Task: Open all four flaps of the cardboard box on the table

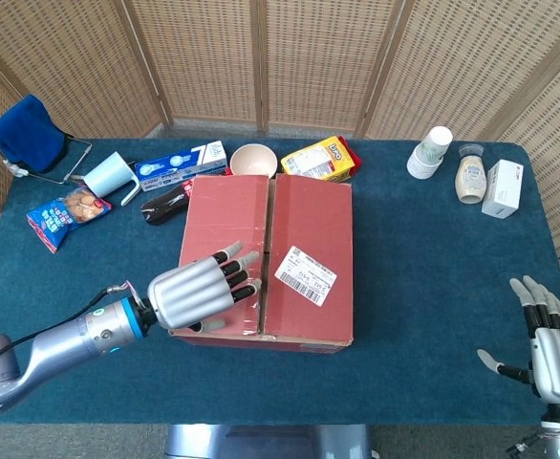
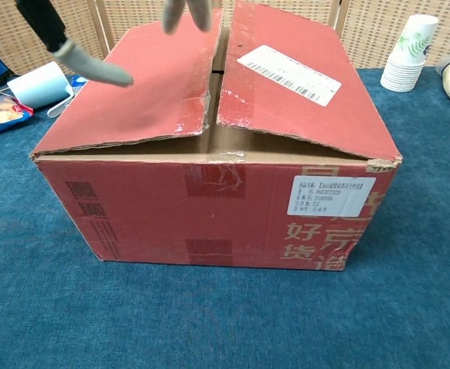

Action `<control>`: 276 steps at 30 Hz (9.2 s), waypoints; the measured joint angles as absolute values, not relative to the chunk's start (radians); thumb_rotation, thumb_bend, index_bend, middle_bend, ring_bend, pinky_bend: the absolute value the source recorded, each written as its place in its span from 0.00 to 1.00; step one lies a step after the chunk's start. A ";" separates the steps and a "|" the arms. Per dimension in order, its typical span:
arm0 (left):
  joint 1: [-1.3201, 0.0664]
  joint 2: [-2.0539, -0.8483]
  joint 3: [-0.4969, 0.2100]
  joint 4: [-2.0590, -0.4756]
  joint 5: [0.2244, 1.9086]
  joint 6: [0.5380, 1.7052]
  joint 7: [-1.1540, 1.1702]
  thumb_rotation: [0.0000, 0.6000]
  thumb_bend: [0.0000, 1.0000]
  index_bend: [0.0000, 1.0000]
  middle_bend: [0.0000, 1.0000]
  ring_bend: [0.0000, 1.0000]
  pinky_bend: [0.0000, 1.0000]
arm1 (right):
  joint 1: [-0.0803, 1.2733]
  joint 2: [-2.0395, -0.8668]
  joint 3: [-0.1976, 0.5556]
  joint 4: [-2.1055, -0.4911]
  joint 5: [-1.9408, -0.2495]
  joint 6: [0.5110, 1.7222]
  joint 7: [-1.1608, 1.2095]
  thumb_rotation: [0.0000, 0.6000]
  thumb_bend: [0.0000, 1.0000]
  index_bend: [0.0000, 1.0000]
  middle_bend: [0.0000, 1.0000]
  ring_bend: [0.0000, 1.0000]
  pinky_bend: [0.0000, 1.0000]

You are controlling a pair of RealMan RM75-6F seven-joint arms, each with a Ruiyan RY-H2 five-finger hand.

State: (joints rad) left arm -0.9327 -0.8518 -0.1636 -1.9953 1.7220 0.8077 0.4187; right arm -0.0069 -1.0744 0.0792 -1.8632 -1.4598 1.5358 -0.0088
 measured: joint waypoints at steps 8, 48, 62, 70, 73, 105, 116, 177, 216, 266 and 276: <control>-0.905 -0.879 -0.160 -1.944 1.774 0.888 0.427 0.52 0.00 0.10 0.03 0.02 0.16 | -0.005 -1.078 0.075 -1.866 -1.466 1.533 -0.017 1.00 0.08 0.00 0.00 0.00 0.00; -1.034 -1.365 -0.225 -1.634 1.634 0.892 0.767 1.00 0.00 0.02 0.00 0.00 0.11 | 0.001 -1.057 0.074 -1.861 -1.455 1.513 0.045 1.00 0.08 0.00 0.00 0.00 0.00; -1.067 -1.434 -0.275 -1.595 1.599 0.959 0.761 1.00 0.00 0.02 0.00 0.00 0.11 | 0.004 -1.054 0.072 -1.860 -1.455 1.505 0.057 1.00 0.08 0.00 0.00 0.00 0.00; -1.111 -1.503 -0.323 -1.545 1.571 0.983 0.744 1.00 0.00 0.02 0.00 0.00 0.12 | 0.007 -1.051 0.072 -1.859 -1.448 1.496 0.068 1.00 0.08 0.00 0.00 0.00 0.00; -1.136 -1.541 -0.342 -1.510 1.557 0.990 0.734 1.00 0.00 0.02 0.00 0.00 0.11 | 0.009 -1.050 0.074 -1.855 -1.443 1.491 0.069 1.00 0.08 0.00 0.00 0.00 0.00; -1.299 -1.884 -0.436 -1.223 1.412 1.102 0.619 1.00 0.00 0.00 0.00 0.00 0.09 | -0.013 -1.083 0.110 -1.852 -1.420 1.572 0.004 1.00 0.09 0.00 0.00 0.00 0.00; -1.309 -1.833 -0.453 -1.299 1.392 1.113 0.662 1.00 0.00 0.01 0.00 0.00 0.10 | -0.006 -1.074 0.116 -1.866 -1.417 1.560 0.005 1.00 0.09 0.00 0.00 0.00 0.00; -0.154 -1.010 0.070 -1.646 1.632 1.714 0.041 1.00 0.00 0.02 0.00 0.00 0.01 | 0.006 -1.118 0.084 -1.835 -1.471 1.549 -0.113 1.00 0.09 0.00 0.00 0.00 0.00; 0.058 -1.129 0.036 -1.450 1.534 1.725 -0.139 1.00 0.00 0.04 0.00 0.00 0.00 | 0.363 -0.996 0.269 -2.059 -1.443 1.265 -0.430 1.00 0.03 0.00 0.00 0.00 0.00; 0.076 -1.133 0.053 -1.497 1.668 1.711 -0.059 1.00 0.00 0.04 0.00 0.00 0.00 | 0.810 -1.284 0.303 -1.879 -1.197 1.035 -0.662 1.00 0.01 0.00 0.00 0.00 0.00; 0.075 -1.135 0.048 -1.490 1.660 1.703 -0.071 1.00 0.00 0.04 0.00 0.00 0.00 | 0.858 -1.333 0.294 -1.844 -1.164 1.024 -0.661 1.00 0.02 0.00 0.00 0.00 0.00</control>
State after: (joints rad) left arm 0.0752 -1.1354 0.0479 -1.4903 1.6605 1.7027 -0.0710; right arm 0.8580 -1.3330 0.2937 -1.8438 -1.1645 1.0241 -0.6615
